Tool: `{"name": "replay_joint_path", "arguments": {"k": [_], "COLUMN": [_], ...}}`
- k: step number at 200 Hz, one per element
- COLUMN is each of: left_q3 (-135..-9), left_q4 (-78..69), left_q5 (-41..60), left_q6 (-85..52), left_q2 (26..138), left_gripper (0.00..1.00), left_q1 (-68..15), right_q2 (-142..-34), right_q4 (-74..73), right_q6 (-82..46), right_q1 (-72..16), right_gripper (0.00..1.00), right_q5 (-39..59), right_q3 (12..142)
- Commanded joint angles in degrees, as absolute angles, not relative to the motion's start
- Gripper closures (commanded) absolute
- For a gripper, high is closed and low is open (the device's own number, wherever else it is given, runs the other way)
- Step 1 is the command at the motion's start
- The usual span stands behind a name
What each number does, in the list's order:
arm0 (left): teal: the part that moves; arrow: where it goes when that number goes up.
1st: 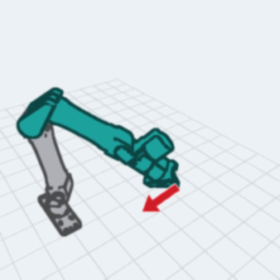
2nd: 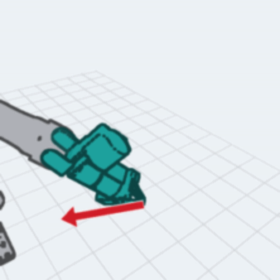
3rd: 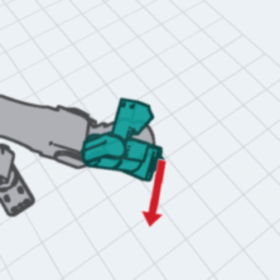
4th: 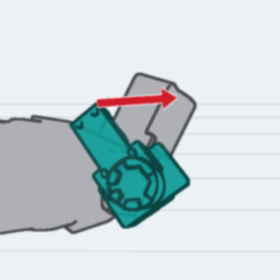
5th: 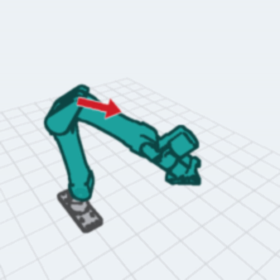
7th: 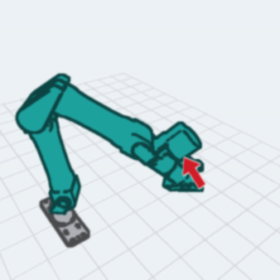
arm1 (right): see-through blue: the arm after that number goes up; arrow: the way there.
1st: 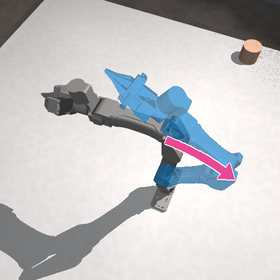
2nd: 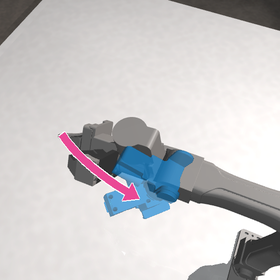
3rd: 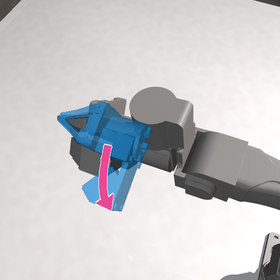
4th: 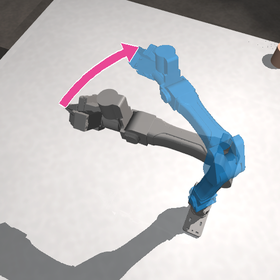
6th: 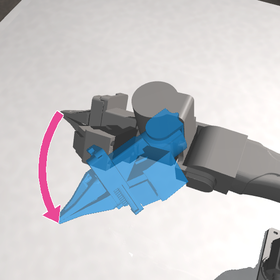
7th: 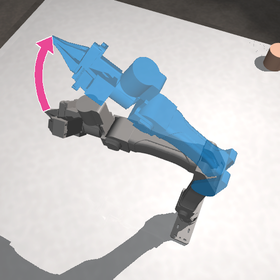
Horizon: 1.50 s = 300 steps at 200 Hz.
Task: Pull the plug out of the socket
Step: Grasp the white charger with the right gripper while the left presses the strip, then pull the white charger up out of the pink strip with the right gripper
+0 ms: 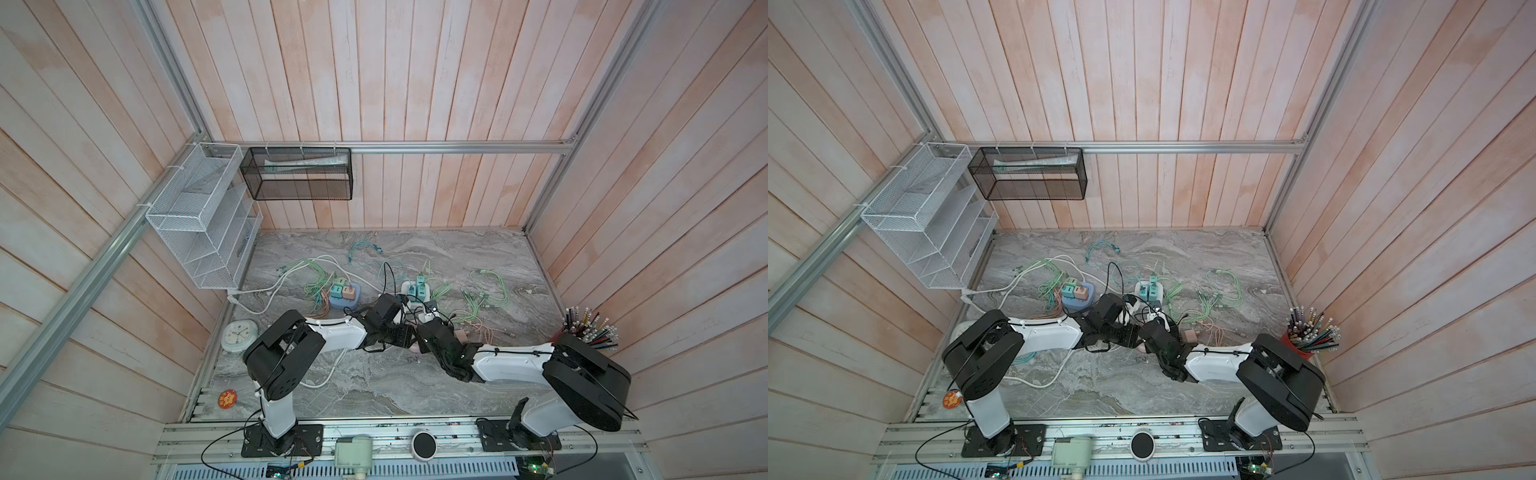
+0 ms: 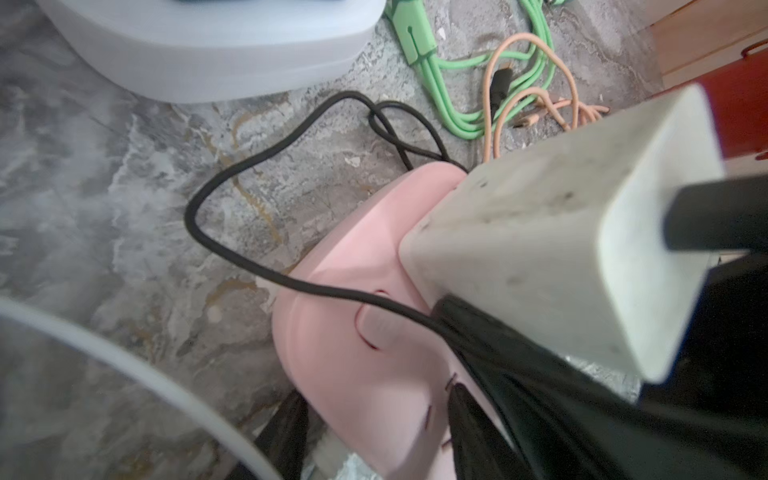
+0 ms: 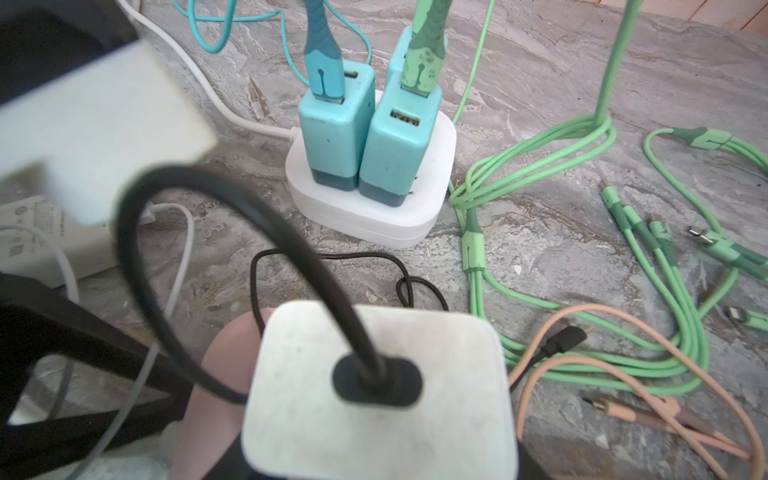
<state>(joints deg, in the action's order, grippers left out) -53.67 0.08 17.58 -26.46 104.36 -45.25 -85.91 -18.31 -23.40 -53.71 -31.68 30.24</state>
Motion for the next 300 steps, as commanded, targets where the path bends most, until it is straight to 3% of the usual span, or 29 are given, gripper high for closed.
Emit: {"name": "replay_joint_path", "arguments": {"k": [1, 47, 131, 300], "left_q3": [-50.94, -51.11, -50.2, -50.24], "left_q4": [7.04, 7.19, 8.79, 10.48], "left_q5": [12.92, 13.15, 11.85, 12.48], "left_q6": [-25.78, -25.63, -24.37, -21.94], "left_q2": [109.15, 108.97, 106.76, 104.12], "left_gripper": [0.45, 0.45, 0.46, 0.43], "left_q1": [-45.18, -45.15, -45.18, -46.51], "right_q2": [-83.27, -76.35, -77.81, -71.81], "right_q4": [-20.48, -21.88, -16.56, -11.19], "right_q6": [-25.64, -27.74, -26.15, -27.73], "right_q1": [-55.73, -52.39, -51.22, -36.04], "right_gripper": [0.93, 0.93, 0.94, 0.92], "right_q5": [-28.34, -24.95, -24.73, -9.74], "right_q3": [31.45, 26.26, 29.27, 23.86]}}
